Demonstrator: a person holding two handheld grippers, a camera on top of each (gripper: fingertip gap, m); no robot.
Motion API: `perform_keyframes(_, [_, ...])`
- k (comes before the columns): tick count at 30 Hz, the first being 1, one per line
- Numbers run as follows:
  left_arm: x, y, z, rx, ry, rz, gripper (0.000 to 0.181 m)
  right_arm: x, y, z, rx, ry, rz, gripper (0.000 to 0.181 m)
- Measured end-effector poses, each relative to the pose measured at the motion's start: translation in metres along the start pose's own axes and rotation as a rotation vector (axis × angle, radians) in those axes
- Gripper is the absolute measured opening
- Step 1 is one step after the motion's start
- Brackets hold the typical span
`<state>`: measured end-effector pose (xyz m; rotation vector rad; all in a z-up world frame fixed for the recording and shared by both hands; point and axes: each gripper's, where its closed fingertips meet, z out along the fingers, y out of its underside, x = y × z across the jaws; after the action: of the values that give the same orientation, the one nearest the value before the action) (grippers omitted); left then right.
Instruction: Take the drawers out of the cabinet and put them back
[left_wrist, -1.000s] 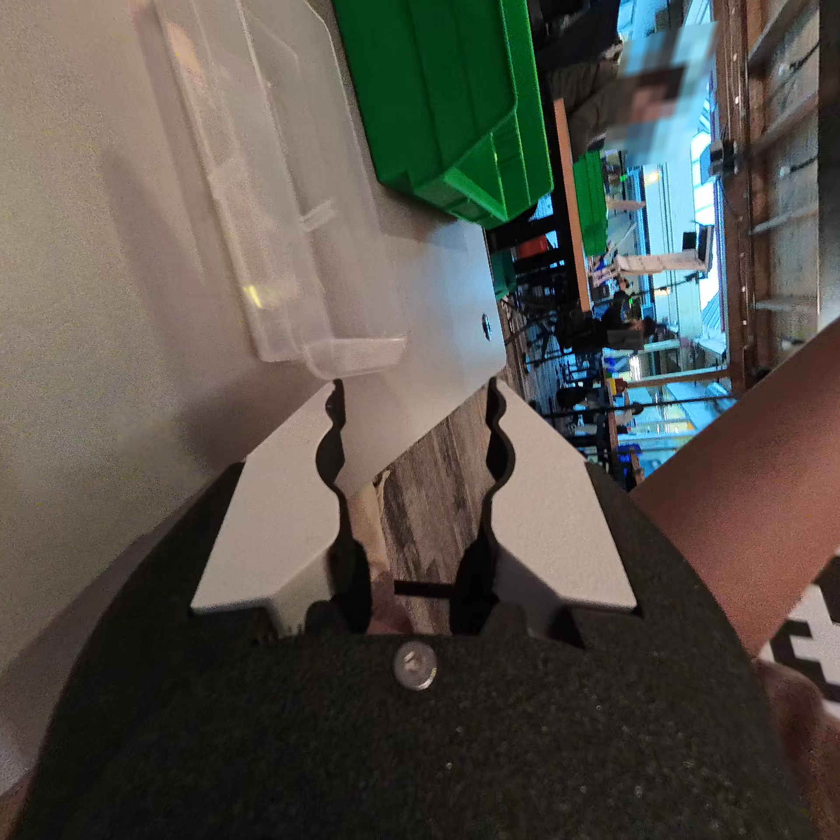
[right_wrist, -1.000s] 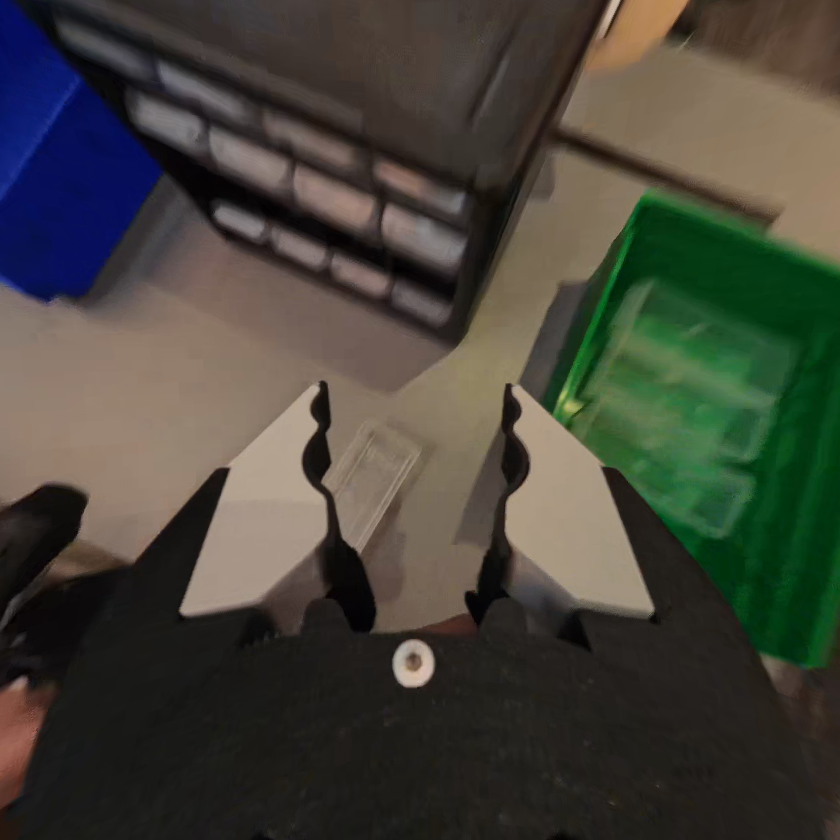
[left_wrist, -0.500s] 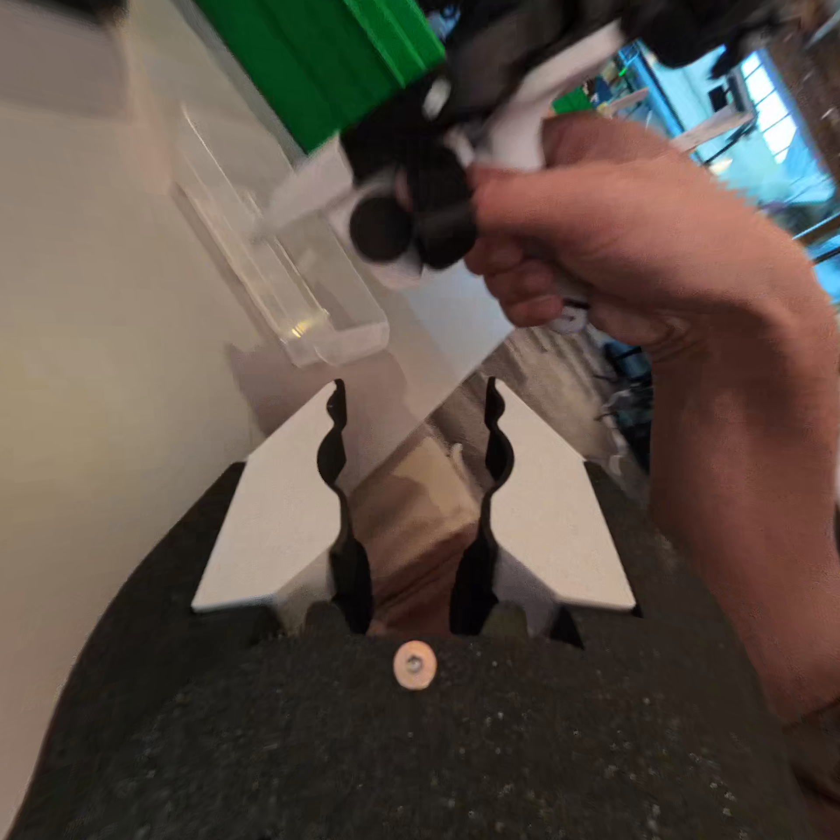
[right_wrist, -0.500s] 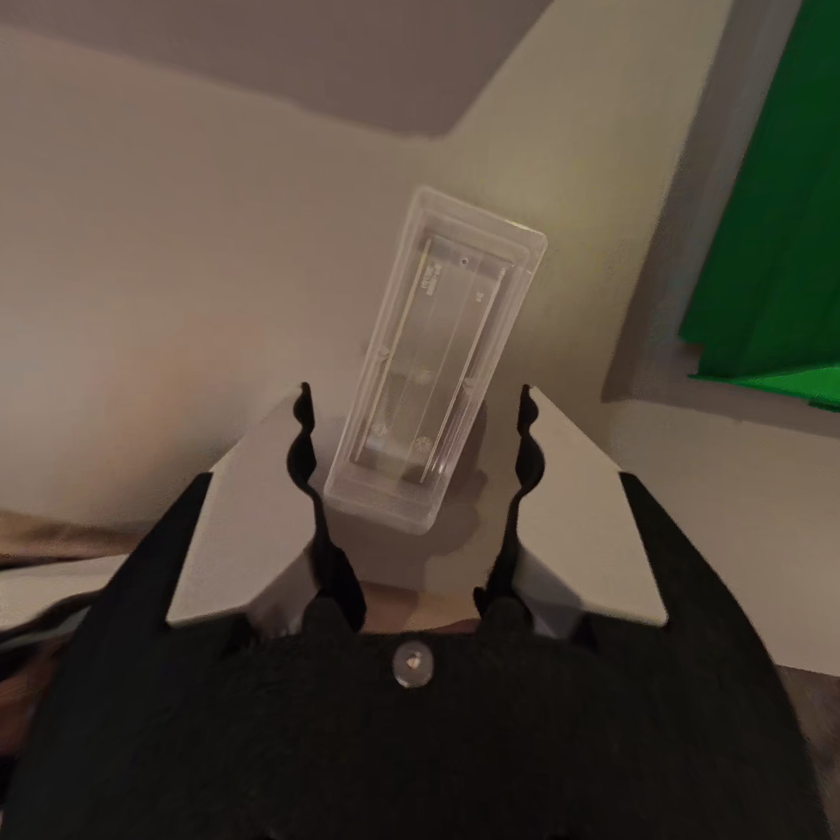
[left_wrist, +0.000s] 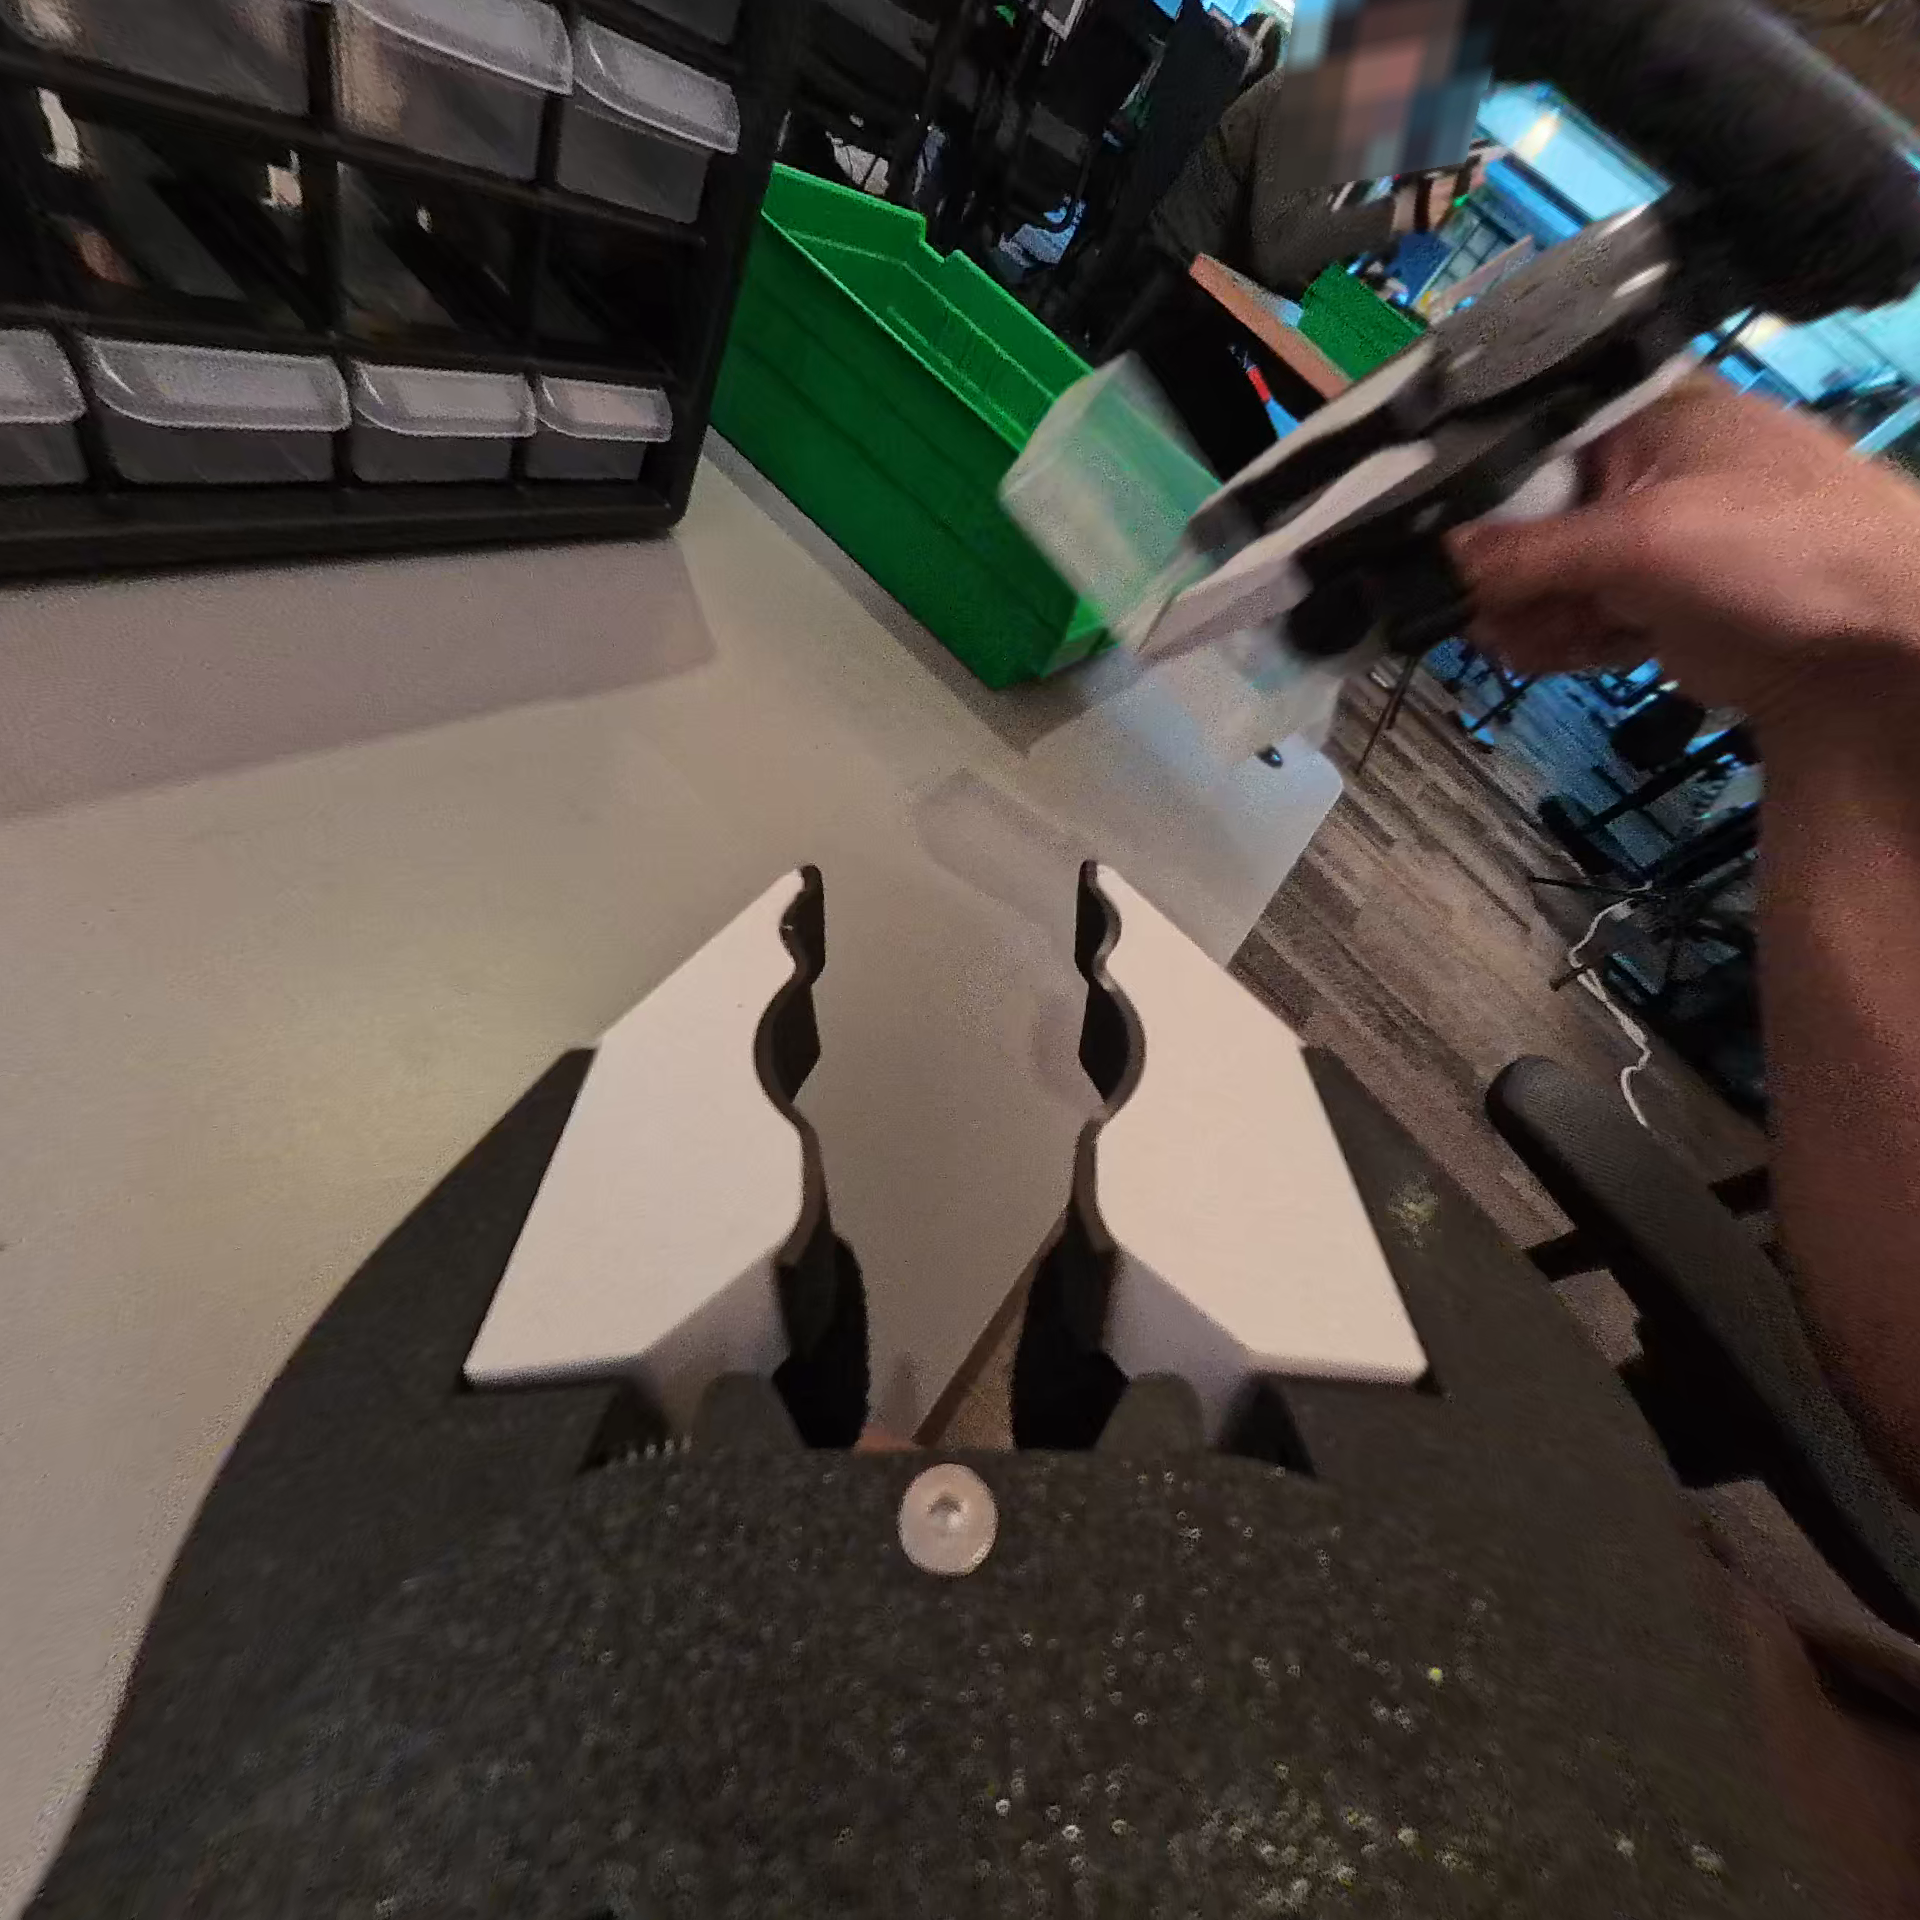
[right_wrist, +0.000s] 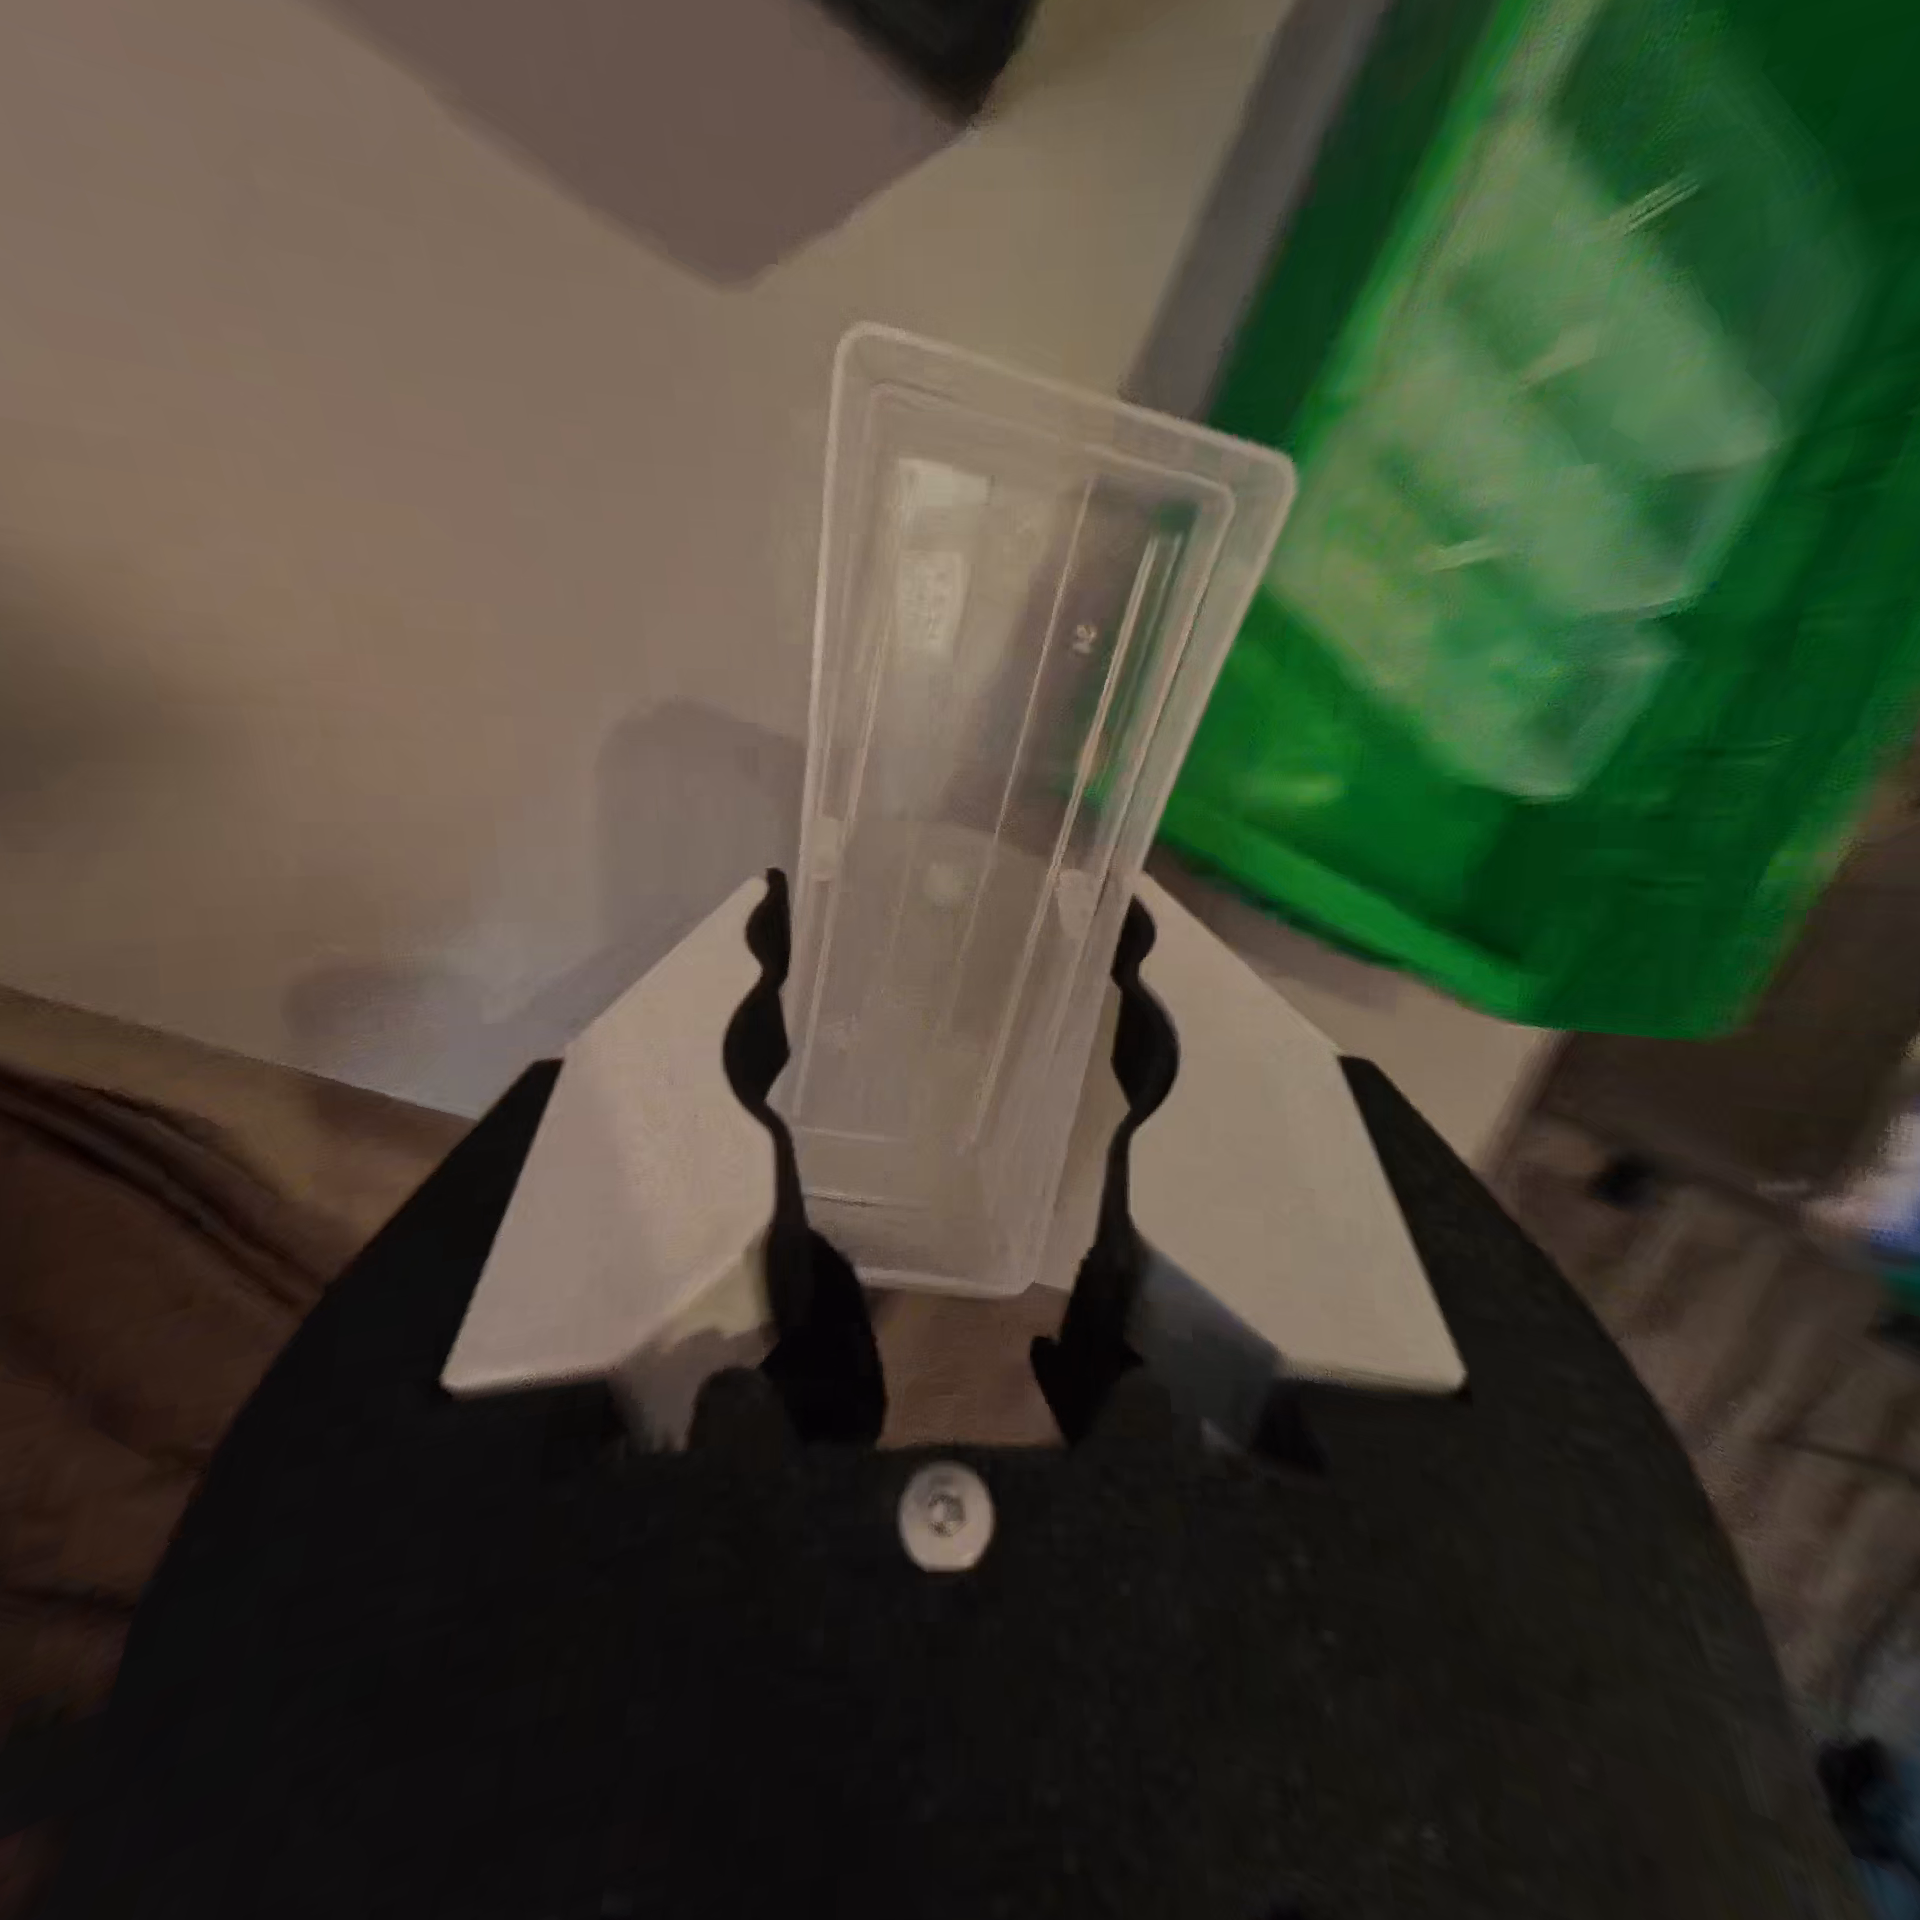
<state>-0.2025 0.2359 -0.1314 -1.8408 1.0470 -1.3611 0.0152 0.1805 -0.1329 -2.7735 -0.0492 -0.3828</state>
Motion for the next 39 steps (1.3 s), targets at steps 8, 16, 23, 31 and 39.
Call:
perform_keyframes(8, [-0.006,0.002,0.011,-0.031,-0.089,0.165,0.047,0.119,0.023,0.035,-0.209,-0.115,-0.67,0.063])
perform_keyframes(16, [-0.025,-0.004,0.005,-0.009,-0.208,0.212,0.047,0.124,0.022,0.106,-0.41,-0.305,-1.052,0.063])
perform_keyframes(23, [-0.051,-0.007,-0.008,0.011,-0.31,0.217,0.047,0.14,0.024,0.128,-0.5,-0.362,-1.129,0.064])
perform_keyframes(31, [-0.056,0.003,-0.005,-0.019,-0.295,0.164,0.047,0.154,0.036,0.148,-0.511,-0.271,-1.214,0.066])
perform_keyframes(39, [-0.057,-0.01,-0.015,0.019,-0.31,0.184,0.047,0.159,0.034,0.143,-0.417,-0.187,-1.151,0.071])
